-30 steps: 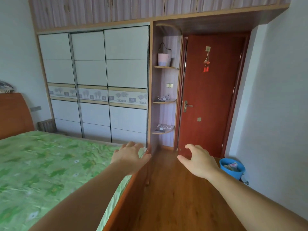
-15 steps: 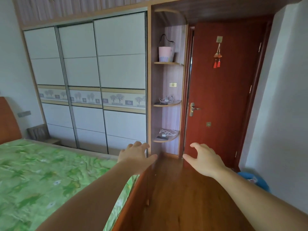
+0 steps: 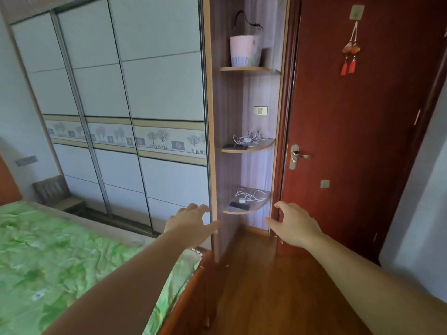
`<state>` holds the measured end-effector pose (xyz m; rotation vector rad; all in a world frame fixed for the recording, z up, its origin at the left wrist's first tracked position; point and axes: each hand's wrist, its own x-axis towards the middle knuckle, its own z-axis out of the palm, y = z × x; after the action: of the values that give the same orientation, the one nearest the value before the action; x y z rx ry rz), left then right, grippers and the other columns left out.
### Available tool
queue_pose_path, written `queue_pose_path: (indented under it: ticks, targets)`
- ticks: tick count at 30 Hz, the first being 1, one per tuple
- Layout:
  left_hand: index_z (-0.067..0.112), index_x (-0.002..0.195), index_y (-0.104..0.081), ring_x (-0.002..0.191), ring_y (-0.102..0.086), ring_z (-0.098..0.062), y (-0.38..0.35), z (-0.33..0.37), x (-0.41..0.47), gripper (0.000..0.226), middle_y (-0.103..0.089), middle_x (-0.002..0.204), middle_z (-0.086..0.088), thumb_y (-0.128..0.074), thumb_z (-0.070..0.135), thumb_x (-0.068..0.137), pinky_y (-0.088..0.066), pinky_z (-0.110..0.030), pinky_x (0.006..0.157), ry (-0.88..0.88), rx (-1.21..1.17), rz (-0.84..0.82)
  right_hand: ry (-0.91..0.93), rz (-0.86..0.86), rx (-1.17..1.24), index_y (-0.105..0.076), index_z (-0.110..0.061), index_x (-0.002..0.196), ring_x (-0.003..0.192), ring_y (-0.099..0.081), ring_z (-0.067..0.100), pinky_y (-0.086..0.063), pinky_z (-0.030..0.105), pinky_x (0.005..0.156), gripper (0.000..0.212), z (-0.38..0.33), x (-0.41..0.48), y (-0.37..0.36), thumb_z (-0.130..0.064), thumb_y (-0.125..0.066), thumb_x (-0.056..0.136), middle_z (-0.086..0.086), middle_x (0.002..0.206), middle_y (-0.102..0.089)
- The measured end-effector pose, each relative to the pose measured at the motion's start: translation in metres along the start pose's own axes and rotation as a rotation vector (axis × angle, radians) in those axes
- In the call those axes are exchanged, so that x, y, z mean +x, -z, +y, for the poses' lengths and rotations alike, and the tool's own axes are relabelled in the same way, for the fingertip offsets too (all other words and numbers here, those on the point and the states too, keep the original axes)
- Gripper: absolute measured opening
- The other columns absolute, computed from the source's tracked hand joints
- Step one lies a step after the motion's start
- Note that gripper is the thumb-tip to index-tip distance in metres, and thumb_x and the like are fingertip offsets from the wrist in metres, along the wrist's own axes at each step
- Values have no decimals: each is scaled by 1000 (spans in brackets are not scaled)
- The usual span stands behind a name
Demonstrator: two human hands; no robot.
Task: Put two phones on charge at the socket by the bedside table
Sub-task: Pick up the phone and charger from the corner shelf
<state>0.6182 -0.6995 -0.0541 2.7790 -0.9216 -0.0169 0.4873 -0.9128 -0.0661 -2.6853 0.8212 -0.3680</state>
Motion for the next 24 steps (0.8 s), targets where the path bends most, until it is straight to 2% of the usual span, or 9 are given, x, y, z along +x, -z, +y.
queue_pose_path:
  ticks: [9,13,18,24]
  targets:
    - [31,138,-45,125,-48,-24,-70,31,177,58,-48,142,0,-40,64,91,-42,-46,102,-14,-23,-48,18,-70,-22,-43,-29,135,122,-50,27,-43,45,95,59,64,160,-57,-63,-43,87,1,136,-50]
    - [29,139,-45,128,-46,-26,-109,32,282,58,-47,143,-1,-41,61,92,-41,-47,102,19,-42,-79,-13,-123,-30,-39,-30,141,128,-46,27,-41,47,101,65,100,262,-92,-64,-43,86,1,143,-46]
    - [32,142,-43,128,-47,-26,-149,41,402,58,-47,145,0,-42,61,91,-42,-49,103,52,-81,-149,-89,-220,12,-40,-28,141,127,-50,27,-45,49,101,68,135,384,-134,-66,-43,84,1,143,-48]
    - [32,142,-44,130,-47,-24,-164,60,516,63,-47,147,2,-45,65,89,-43,-46,104,60,-80,-167,-68,-259,27,-42,-27,139,126,-51,29,-44,49,100,68,158,494,-143,-66,-43,83,4,141,-50]
